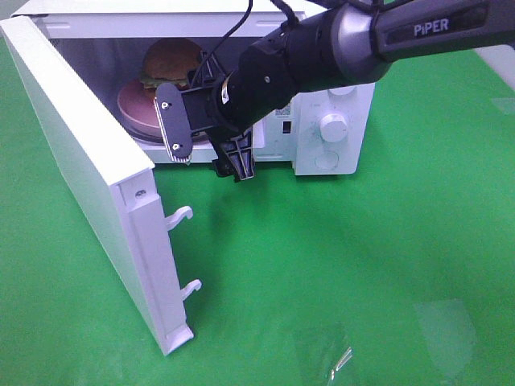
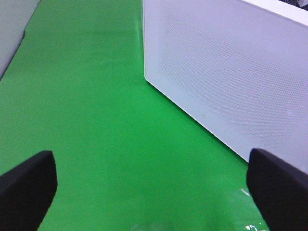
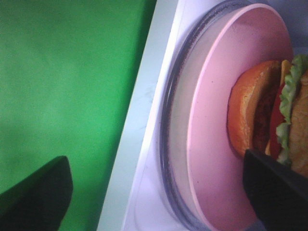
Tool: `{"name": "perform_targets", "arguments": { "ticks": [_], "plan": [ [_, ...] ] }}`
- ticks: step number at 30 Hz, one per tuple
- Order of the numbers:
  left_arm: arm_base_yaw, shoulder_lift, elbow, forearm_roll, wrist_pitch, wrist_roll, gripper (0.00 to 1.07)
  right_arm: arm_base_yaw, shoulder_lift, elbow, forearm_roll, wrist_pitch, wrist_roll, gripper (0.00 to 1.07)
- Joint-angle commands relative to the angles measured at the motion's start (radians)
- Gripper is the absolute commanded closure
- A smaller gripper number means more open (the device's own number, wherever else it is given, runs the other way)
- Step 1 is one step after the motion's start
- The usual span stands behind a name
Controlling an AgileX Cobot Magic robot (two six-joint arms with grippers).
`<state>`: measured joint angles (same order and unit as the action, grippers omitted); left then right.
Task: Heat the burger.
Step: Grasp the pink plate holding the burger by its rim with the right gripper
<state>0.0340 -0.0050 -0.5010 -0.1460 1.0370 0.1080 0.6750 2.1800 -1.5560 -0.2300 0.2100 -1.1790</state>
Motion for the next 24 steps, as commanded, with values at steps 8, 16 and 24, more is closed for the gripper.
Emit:
{"name": "perform_targets", "arguments": {
  "ticks": [8, 16, 24],
  "plan": [
    [0.000, -0.019, 0.003, 0.020, -0.006, -0.002, 0.07, -0.012, 0.094, -0.108, 0.040, 0.002, 0.005, 0.16],
    [0.000, -0.019, 0.003, 0.022, -0.006, -0.002, 0.07, -0.036, 0.140, -0.141, 0.040, -0.006, -0.005, 0.18],
    [0.000, -0.019, 0.003, 0.023, -0.006, -0.001, 0.07, -0.042, 0.178, -0.198, 0.090, -0.006, -0.005, 0.20]
  ]
}}
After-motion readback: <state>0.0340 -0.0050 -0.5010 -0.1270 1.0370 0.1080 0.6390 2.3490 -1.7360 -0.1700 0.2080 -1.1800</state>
